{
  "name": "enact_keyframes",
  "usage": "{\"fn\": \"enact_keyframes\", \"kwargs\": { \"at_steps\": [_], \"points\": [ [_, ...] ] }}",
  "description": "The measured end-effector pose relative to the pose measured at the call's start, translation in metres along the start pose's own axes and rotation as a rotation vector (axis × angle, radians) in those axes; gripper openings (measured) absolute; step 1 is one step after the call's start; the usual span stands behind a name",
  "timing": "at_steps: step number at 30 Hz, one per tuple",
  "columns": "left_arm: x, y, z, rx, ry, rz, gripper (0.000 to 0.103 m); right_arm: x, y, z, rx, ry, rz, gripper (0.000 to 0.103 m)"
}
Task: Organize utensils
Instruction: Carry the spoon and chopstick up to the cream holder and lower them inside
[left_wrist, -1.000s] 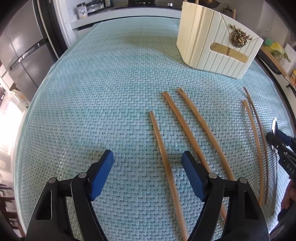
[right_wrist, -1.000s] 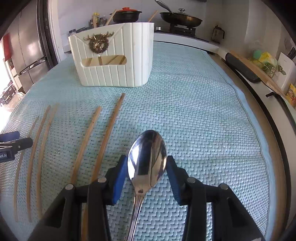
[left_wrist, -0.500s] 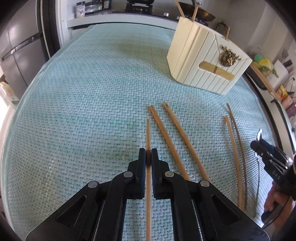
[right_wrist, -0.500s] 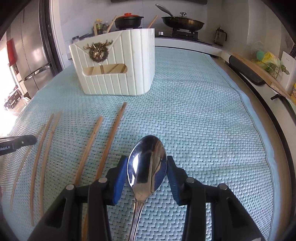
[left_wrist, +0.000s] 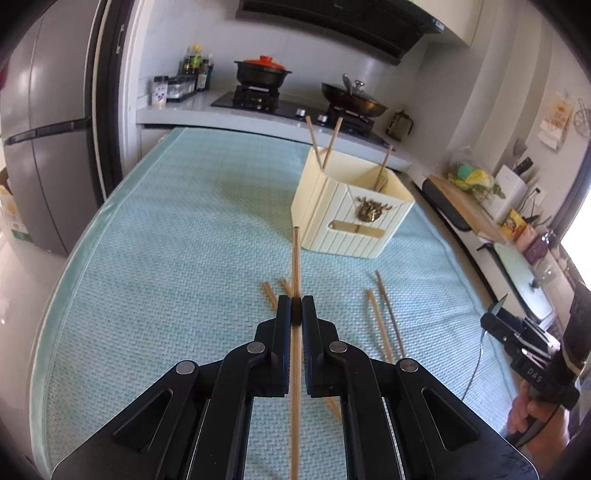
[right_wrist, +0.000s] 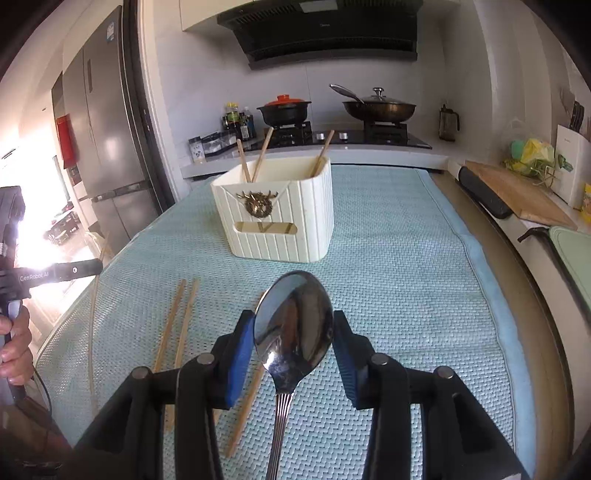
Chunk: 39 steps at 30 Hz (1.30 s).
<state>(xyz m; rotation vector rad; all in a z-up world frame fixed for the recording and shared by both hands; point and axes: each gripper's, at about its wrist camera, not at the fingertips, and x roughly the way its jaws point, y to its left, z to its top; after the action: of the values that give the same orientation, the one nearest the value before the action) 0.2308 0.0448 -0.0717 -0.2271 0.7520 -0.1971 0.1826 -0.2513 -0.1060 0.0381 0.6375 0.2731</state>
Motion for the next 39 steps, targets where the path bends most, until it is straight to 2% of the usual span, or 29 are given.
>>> {"fn": "enact_keyframes", "kwargs": {
  "at_steps": [9,26,32,39],
  "points": [
    [-0.04,-0.003,0.007,0.005,-0.08,-0.047,0.004,-0.038,0.015,0.01,-0.031,-0.069,0.013,0.042],
    [-0.055,-0.015,0.046,0.042,-0.159,-0.097,0.004,-0.068,0.034,0.057,-0.073,-0.187,0.022,0.042],
    [-0.053,-0.017,0.081,0.03,-0.172,-0.139,0.004,-0.07,0.029,0.089,-0.09,-0.218,0.03,0.042],
    [-0.044,-0.028,0.147,0.042,-0.235,-0.151,0.004,-0.056,0.018,0.154,-0.091,-0.267,0.016,0.042]
  ]
}}
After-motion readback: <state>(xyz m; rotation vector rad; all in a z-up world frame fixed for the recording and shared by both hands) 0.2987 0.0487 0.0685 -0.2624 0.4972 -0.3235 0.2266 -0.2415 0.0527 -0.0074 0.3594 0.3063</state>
